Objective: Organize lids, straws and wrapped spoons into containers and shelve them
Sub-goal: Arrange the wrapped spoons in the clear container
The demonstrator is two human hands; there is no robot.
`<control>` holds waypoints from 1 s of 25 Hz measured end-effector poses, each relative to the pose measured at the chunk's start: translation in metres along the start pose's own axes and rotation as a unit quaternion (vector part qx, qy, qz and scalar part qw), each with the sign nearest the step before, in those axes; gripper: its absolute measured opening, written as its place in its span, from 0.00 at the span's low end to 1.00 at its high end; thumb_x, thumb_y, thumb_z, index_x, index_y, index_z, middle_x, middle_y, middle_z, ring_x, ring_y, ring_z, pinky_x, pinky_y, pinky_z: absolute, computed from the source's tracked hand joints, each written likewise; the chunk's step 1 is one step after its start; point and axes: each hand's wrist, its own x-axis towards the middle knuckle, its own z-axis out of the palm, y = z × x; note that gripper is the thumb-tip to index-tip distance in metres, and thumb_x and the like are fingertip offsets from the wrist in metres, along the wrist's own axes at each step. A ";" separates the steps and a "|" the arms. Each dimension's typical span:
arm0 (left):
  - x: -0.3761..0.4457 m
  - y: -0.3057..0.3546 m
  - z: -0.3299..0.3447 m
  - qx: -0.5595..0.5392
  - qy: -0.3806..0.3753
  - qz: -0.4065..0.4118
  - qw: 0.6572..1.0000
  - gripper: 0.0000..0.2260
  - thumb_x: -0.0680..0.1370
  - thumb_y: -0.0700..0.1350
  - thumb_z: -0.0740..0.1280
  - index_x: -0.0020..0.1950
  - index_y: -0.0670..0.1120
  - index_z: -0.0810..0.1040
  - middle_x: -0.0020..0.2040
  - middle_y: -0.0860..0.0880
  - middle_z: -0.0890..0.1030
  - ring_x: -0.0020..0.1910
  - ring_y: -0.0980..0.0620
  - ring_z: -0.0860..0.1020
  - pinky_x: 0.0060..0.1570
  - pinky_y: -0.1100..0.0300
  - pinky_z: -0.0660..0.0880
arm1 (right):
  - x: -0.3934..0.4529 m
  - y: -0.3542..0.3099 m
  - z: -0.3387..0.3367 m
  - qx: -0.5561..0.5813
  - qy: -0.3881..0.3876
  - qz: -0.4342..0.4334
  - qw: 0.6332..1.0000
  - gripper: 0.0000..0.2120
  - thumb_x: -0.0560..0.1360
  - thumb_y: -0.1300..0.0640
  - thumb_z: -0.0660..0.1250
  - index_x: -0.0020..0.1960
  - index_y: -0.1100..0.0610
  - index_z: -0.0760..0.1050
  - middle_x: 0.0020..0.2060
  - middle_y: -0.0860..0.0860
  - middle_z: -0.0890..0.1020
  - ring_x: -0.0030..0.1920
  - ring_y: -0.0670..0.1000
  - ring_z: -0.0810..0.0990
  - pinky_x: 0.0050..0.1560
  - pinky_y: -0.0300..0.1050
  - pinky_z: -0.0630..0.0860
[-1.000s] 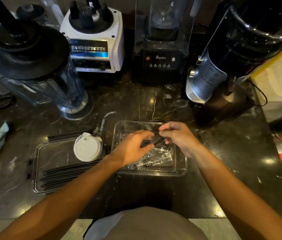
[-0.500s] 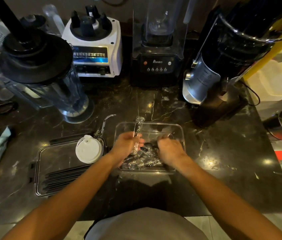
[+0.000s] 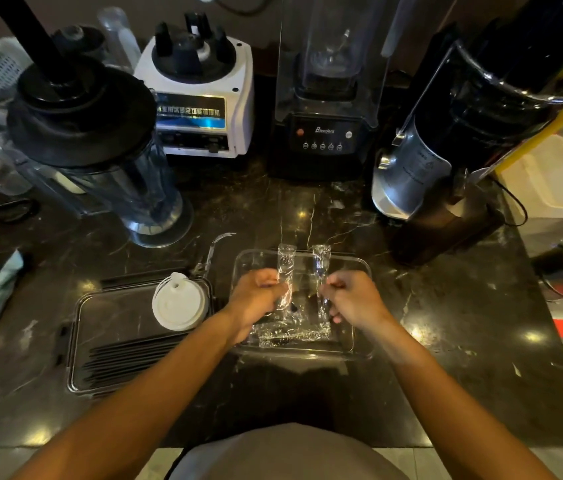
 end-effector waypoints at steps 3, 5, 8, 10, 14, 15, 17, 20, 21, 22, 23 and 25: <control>0.004 -0.002 0.004 -0.001 -0.010 -0.007 1.000 0.05 0.81 0.42 0.70 0.56 0.48 0.80 0.57 0.49 0.84 0.59 0.50 0.82 0.58 0.54 0.80 | -0.004 -0.002 0.002 0.111 -0.006 0.012 0.994 0.06 0.82 0.61 0.68 0.57 0.59 0.82 0.40 0.52 0.83 0.30 0.45 0.78 0.34 0.42 0.79; 0.004 -0.001 0.006 -0.006 -0.020 -0.008 1.000 0.06 0.82 0.42 0.69 0.59 0.48 0.80 0.58 0.47 0.84 0.59 0.50 0.82 0.60 0.55 0.80 | -0.006 -0.003 0.004 0.127 -0.031 0.014 0.991 0.06 0.81 0.62 0.69 0.57 0.59 0.82 0.38 0.53 0.83 0.31 0.45 0.78 0.35 0.41 0.78; 0.000 0.003 0.009 -0.017 -0.027 -0.008 0.999 0.03 0.83 0.42 0.67 0.55 0.50 0.78 0.55 0.49 0.83 0.55 0.53 0.82 0.54 0.61 0.80 | -0.008 -0.003 0.012 0.124 -0.038 0.005 0.992 0.04 0.80 0.63 0.70 0.54 0.60 0.82 0.35 0.52 0.82 0.29 0.45 0.78 0.32 0.40 0.77; 0.000 0.004 0.010 -0.030 -0.038 -0.008 0.999 0.05 0.84 0.43 0.66 0.58 0.47 0.80 0.57 0.46 0.84 0.56 0.49 0.84 0.59 0.56 0.81 | -0.008 -0.003 0.016 0.113 -0.033 -0.003 0.993 0.03 0.80 0.62 0.70 0.53 0.61 0.81 0.35 0.53 0.82 0.28 0.44 0.77 0.30 0.39 0.76; -0.001 0.000 0.011 -0.040 -0.041 -0.009 0.998 0.12 0.83 0.49 0.67 0.63 0.45 0.82 0.56 0.47 0.87 0.57 0.50 0.85 0.62 0.52 0.80 | -0.008 -0.003 0.025 0.088 -0.032 -0.013 0.996 0.03 0.79 0.62 0.71 0.51 0.62 0.80 0.34 0.52 0.81 0.27 0.43 0.76 0.28 0.39 0.74; -0.001 -0.001 0.012 -0.031 -0.039 -0.002 0.999 0.11 0.83 0.49 0.68 0.61 0.45 0.83 0.53 0.48 0.87 0.55 0.51 0.85 0.62 0.52 0.80 | -0.008 -0.003 0.026 0.078 -0.039 -0.018 0.996 0.03 0.79 0.62 0.71 0.50 0.62 0.80 0.34 0.52 0.81 0.27 0.43 0.76 0.28 0.39 0.74; 0.001 -0.005 0.011 -0.020 -0.016 0.013 1.000 0.09 0.82 0.47 0.69 0.57 0.44 0.85 0.51 0.47 0.87 0.55 0.49 0.84 0.62 0.49 0.79 | -0.008 -0.002 0.023 0.062 -0.062 -0.032 0.996 0.01 0.80 0.63 0.70 0.50 0.59 0.81 0.36 0.53 0.83 0.28 0.43 0.77 0.30 0.39 0.75; 0.005 -0.007 0.006 -0.036 0.046 0.017 0.998 0.07 0.83 0.44 0.68 0.50 0.42 0.83 0.49 0.42 0.84 0.54 0.43 0.82 0.62 0.46 0.77 | -0.001 0.004 0.011 -0.081 -0.033 -0.088 0.992 0.03 0.80 0.59 0.71 0.48 0.52 0.81 0.42 0.47 0.85 0.37 0.44 0.82 0.44 0.44 0.79; 0.006 -0.006 0.004 -0.044 0.055 0.012 0.997 0.07 0.83 0.43 0.67 0.50 0.42 0.83 0.51 0.40 0.85 0.56 0.42 0.83 0.65 0.44 0.77 | 0.002 0.007 0.009 -0.178 -0.034 -0.103 0.978 0.02 0.80 0.56 0.71 0.49 0.50 0.81 0.44 0.46 0.85 0.42 0.46 0.83 0.50 0.47 0.79; 0.006 -0.004 0.003 -0.052 0.058 0.007 0.997 0.07 0.83 0.43 0.66 0.51 0.41 0.82 0.53 0.39 0.85 0.57 0.41 0.84 0.67 0.42 0.76 | 0.002 0.009 0.008 -0.277 -0.048 -0.110 0.953 0.03 0.80 0.55 0.71 0.53 0.50 0.80 0.47 0.47 0.85 0.47 0.48 0.84 0.55 0.49 0.77; 0.005 -0.002 0.003 -0.061 0.055 0.003 0.997 0.08 0.84 0.42 0.66 0.53 0.40 0.82 0.55 0.38 0.85 0.58 0.41 0.85 0.68 0.40 0.75 | 0.001 0.011 0.011 -0.366 -0.066 -0.107 0.922 0.07 0.79 0.54 0.71 0.58 0.51 0.79 0.52 0.48 0.83 0.52 0.51 0.83 0.59 0.50 0.75; 0.006 0.000 0.002 -0.064 0.052 0.003 0.997 0.10 0.84 0.42 0.65 0.57 0.36 0.80 0.57 0.38 0.85 0.56 0.44 0.86 0.67 0.42 0.76 | 0.001 0.017 0.018 -0.456 -0.091 -0.109 0.879 0.16 0.79 0.56 0.71 0.66 0.53 0.75 0.60 0.52 0.79 0.60 0.55 0.80 0.65 0.52 0.73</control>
